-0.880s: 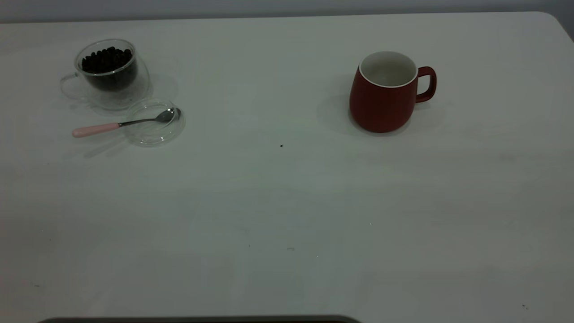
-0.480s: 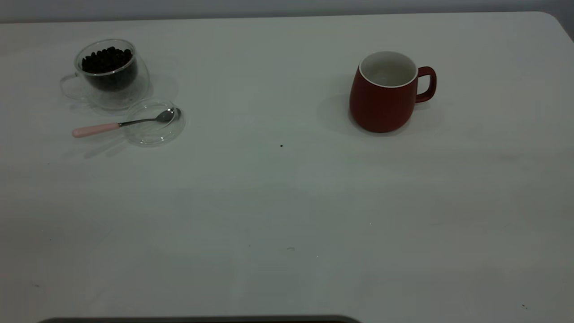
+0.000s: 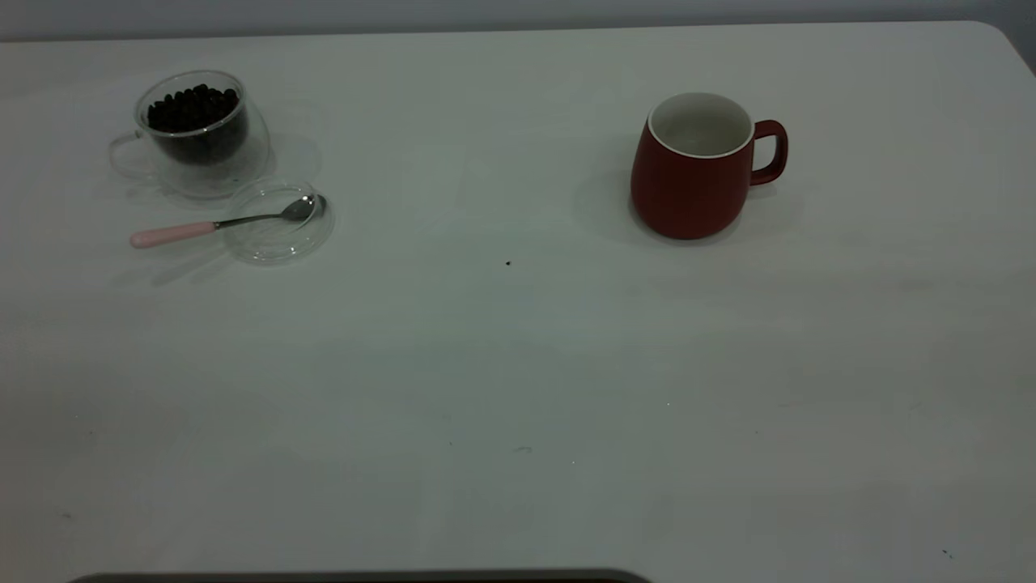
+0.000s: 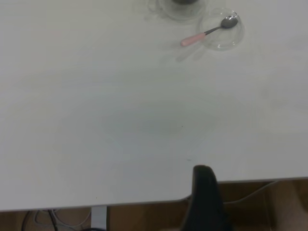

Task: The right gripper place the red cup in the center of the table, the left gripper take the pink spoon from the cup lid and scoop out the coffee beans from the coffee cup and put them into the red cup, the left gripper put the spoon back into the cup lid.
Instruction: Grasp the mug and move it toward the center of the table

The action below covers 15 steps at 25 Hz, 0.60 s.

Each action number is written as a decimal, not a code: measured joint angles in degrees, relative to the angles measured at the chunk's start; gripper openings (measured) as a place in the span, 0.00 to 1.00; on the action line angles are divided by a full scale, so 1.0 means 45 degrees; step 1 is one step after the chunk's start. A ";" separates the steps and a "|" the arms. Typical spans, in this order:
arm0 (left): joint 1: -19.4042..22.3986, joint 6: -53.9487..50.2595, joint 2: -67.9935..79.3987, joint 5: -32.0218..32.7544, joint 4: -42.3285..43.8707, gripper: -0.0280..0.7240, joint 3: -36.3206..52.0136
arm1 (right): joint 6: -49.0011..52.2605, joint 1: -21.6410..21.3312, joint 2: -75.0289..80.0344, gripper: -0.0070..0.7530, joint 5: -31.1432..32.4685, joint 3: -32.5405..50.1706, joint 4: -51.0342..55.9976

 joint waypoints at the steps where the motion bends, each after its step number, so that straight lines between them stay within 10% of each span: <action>1: 0.0000 0.0000 0.0000 0.0000 0.0000 0.82 0.0000 | 0.0000 0.0000 0.0000 0.78 0.0000 0.0000 0.0000; 15: 0.0000 0.0000 0.0000 0.0000 0.0000 0.82 0.0000 | -0.0024 0.0000 0.0425 0.78 -0.0023 -0.0302 0.0012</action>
